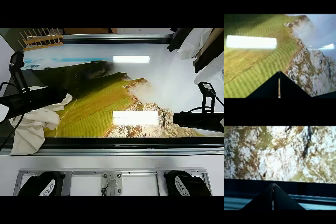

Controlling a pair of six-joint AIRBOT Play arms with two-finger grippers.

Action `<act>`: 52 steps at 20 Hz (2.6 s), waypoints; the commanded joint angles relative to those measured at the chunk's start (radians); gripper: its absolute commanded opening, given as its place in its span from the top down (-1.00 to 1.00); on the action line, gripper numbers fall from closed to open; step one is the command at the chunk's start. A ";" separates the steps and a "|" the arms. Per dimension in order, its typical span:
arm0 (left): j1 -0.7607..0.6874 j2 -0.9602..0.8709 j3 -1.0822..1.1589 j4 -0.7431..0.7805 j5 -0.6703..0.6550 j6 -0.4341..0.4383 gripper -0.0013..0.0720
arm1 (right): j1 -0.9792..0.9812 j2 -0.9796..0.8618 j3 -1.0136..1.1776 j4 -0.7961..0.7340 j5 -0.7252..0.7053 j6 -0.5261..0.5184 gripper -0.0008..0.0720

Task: Fold the clothes and pants, and hang the long-sleeved shirts on hangers.

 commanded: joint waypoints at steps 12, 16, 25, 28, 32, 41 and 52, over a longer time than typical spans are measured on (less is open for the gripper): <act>0.155 -0.674 0.365 0.615 0.077 0.171 -0.91 | 0.001 -0.001 0.000 0.000 0.000 0.000 0.93; 0.155 -0.863 0.437 0.679 0.039 0.187 -0.91 | 0.001 -0.001 0.000 0.000 0.000 0.000 0.93; 0.186 -0.966 0.438 0.689 -0.058 0.138 -0.02 | 0.001 -0.001 0.000 0.000 0.000 0.000 0.93; 0.174 -0.933 0.440 0.643 -0.071 0.133 0.91 | 0.001 -0.001 0.000 0.000 0.000 0.000 0.93; 0.063 -0.782 0.554 0.529 -0.067 0.143 0.91 | 0.001 -0.001 0.000 0.004 -0.002 0.000 0.93; -0.456 -0.542 1.065 0.473 0.154 0.179 0.91 | -0.056 0.000 0.119 -0.119 -0.107 0.000 0.93; -0.402 -0.363 0.442 0.470 -0.084 0.098 0.91 | -0.217 -0.017 0.349 -0.112 -0.172 0.001 0.93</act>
